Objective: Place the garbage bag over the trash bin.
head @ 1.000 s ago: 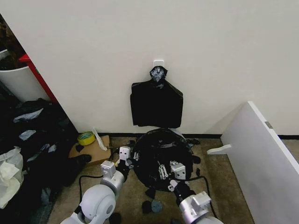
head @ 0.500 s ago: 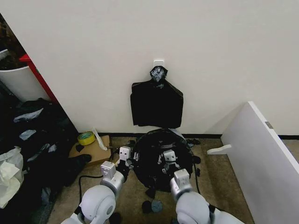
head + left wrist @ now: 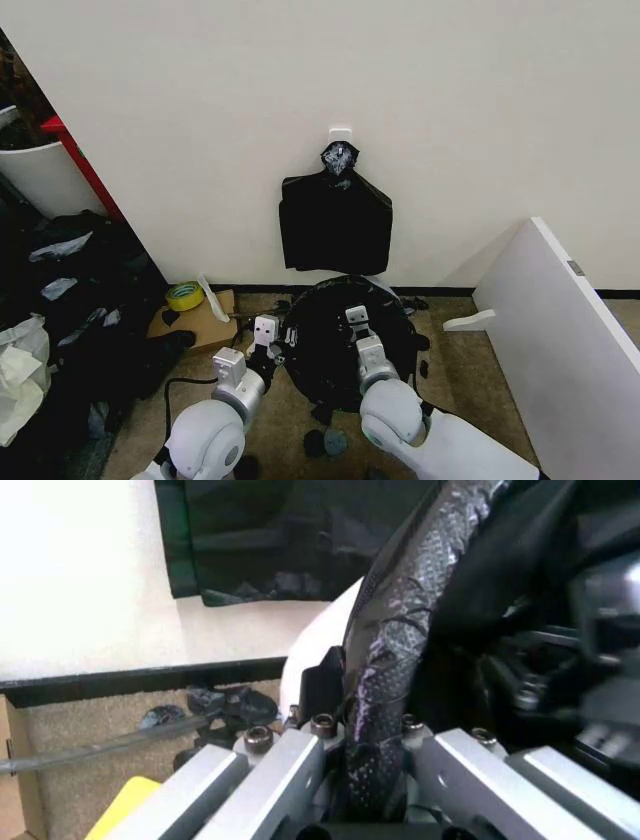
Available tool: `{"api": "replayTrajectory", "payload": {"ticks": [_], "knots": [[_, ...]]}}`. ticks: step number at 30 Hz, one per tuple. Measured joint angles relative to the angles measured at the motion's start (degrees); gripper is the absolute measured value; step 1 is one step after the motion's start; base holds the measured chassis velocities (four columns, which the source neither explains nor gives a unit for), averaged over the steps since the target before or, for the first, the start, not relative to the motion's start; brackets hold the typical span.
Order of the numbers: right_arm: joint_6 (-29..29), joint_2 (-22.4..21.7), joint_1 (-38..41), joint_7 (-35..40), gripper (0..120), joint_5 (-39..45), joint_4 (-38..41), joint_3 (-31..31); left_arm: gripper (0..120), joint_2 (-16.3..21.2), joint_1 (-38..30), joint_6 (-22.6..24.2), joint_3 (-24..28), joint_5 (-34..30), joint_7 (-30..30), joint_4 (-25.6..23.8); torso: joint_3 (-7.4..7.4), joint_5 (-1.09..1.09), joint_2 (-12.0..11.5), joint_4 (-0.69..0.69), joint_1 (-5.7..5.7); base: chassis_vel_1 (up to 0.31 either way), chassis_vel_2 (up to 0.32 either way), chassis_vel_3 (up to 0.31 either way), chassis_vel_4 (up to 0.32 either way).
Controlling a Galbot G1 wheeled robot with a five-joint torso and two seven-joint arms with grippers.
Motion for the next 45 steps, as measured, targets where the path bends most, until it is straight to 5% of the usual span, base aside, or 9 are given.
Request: {"api": "replayTrajectory", "payload": {"ticks": [8,21,34,45], "knots": [[-3.5,0.3,2.3,2.3,0,3.6,-1.1,0.2,0,0.5,0.4,0.3,-0.1,0.6,0.0,-0.5,0.0,0.0,0.0,0.01,0.0,0.0,0.0,0.0,0.0],[0.4,-4.4,-2.1,-2.3,0,4.9,10.3,-3.0,0,1.0,-0.2,0.2,0.0,0.7,0.1,0.6,-0.01,0.0,0.0,-0.01,0.0,0.0,0.0,0.0,0.0],[-20.6,-4.9,9.5,8.5,0,23.0,9.0,-12.7,0,0.8,-0.5,-1.5,0.2,1.8,0.9,-0.2,-0.01,0.0,0.0,0.0,0.0,0.0,0.0,0.0,0.0],[-19.6,-2.1,9.9,7.8,0,17.6,1.7,-12.2,0,1.8,0.4,-2.1,0.2,3.0,1.2,-2.1,0.0,0.0,0.0,0.0,0.0,0.0,0.0,0.0,0.0]]}}
